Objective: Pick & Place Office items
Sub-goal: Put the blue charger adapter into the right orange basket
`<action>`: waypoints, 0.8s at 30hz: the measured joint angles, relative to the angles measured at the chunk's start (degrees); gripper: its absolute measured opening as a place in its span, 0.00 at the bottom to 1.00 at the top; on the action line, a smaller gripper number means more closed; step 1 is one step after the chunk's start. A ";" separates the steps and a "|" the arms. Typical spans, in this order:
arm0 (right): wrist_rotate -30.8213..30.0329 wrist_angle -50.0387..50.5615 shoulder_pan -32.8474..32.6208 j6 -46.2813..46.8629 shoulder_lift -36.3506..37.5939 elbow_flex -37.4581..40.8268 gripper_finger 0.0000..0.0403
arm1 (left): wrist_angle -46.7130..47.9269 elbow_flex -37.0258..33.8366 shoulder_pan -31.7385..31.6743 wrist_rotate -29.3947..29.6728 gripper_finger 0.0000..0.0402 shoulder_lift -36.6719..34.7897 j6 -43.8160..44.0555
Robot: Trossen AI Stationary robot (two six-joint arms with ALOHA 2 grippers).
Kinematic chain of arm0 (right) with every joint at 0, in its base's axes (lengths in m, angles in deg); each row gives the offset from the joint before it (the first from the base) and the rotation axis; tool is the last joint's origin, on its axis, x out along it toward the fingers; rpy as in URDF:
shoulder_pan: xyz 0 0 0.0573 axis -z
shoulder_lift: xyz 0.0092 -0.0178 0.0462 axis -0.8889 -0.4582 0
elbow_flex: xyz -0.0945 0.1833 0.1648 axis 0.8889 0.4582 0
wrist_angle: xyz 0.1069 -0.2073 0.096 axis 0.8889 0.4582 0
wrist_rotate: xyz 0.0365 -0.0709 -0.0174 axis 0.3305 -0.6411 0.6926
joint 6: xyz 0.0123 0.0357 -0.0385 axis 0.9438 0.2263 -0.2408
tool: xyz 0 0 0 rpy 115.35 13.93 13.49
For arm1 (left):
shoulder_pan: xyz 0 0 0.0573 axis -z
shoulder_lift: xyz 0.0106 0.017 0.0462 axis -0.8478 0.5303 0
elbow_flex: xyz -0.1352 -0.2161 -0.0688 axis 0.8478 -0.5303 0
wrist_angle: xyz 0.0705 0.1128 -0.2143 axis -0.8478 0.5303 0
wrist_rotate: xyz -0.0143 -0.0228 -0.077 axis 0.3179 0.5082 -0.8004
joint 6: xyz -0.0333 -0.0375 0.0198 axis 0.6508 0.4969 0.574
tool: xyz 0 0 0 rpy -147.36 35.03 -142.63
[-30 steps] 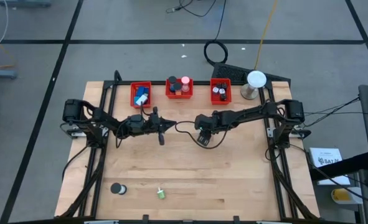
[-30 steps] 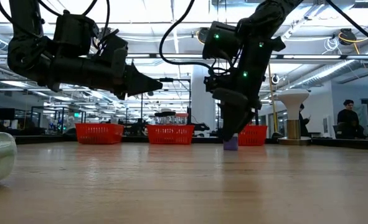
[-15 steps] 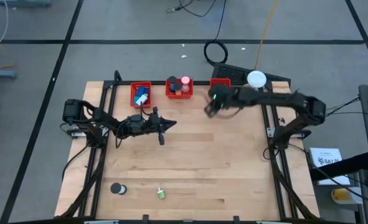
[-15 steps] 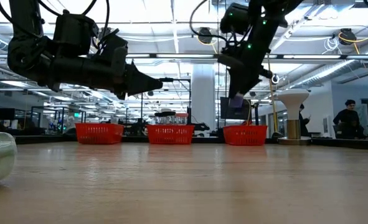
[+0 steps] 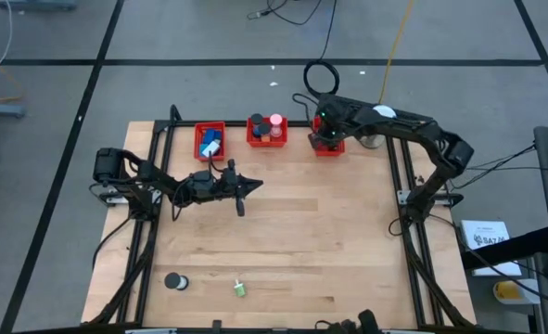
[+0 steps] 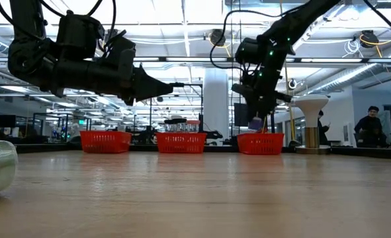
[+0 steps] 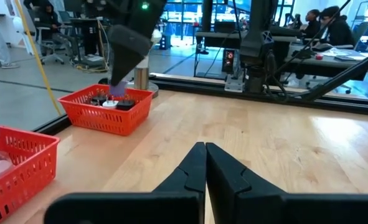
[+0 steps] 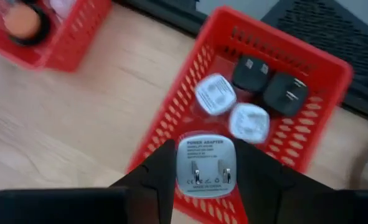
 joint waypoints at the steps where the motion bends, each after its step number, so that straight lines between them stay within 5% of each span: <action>1: 0.51 -0.87 0.03 0.37 -0.52 -0.01 0.30 | 0.04 0.00 0.00 -0.07 0.01 0.00 0.00; 24: 0.47 -5.92 0.74 -1.58 -10.34 0.00 0.33 | 0.26 0.02 0.02 -0.18 0.04 0.00 0.52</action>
